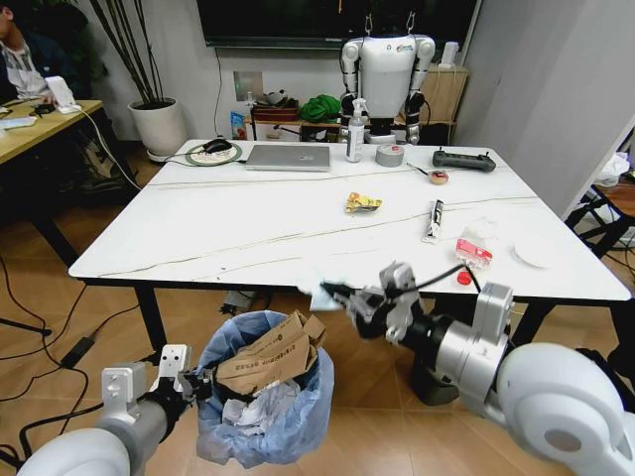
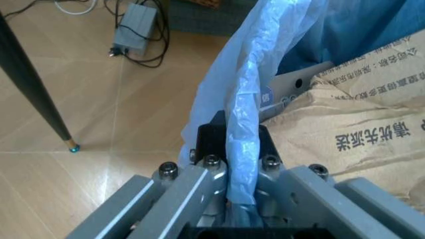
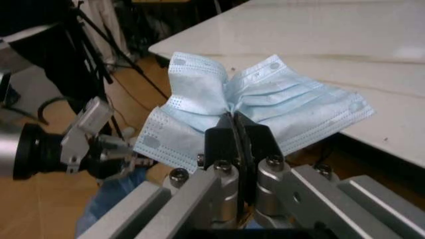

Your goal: Pick up the trash bin and place the trash from the table into it.

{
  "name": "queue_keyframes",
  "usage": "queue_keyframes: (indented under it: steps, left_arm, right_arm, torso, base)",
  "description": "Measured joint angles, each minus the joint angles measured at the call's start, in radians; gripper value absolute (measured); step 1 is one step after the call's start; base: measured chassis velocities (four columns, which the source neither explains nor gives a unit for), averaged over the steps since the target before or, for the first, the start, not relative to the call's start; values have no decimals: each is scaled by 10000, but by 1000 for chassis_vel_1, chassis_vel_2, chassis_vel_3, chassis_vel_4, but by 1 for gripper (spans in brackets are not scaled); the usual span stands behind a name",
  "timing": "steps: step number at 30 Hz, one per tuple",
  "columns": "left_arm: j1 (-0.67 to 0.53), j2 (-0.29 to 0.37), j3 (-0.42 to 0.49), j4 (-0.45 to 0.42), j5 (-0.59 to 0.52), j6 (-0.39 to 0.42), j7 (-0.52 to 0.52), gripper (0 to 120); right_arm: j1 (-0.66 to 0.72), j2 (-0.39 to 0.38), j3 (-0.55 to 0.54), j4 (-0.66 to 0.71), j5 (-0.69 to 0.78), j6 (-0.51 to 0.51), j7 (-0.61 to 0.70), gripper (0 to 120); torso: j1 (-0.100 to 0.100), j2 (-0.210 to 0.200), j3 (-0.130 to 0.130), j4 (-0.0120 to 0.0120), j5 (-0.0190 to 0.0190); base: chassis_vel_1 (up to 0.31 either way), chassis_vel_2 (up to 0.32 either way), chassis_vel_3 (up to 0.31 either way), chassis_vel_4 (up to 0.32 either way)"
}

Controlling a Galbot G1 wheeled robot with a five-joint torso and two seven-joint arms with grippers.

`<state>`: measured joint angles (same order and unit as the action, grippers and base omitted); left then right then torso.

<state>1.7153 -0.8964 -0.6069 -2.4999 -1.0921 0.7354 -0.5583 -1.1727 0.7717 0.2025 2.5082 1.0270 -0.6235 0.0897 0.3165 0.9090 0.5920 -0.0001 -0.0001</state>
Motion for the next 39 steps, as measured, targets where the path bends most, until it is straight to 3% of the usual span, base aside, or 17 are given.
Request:
queue_keyframes:
  steps: [11,23,27,32,39]
  left_arm:
    - [-233,52,294,0,-298,0,-206,0]
    - [-286,-68,449,68,-306,0,-227,0]
    - [-177,-67,330,29,-303,0,-169,0]
    - [-127,-8,196,15,-307,0,-53,0]
    - [-82,29,139,9,-314,0,-33,0]
  right_arm:
    - [-749,-205,-265,-46,-1811,-62,-1707,1]
    - [-621,-366,-249,-68,-2128,-117,-1489,48]
    - [-451,-322,-121,-70,-1847,-33,-1184,60]
    - [-295,-252,33,-74,-1107,39,-456,84]
    - [-336,-177,158,-79,-872,41,-41,100]
  torso:
    - [0,0,0,1,1]
    - [0,0,1,1,0]
    - [0,0,1,1,1]
    - [0,0,1,2,0]
    - [0,0,1,1,0]
  base:
    - [0,0,0,0]
    - [0,0,0,0]
    - [0,0,0,0]
    - [0,0,0,0]
    - [0,0,0,0]
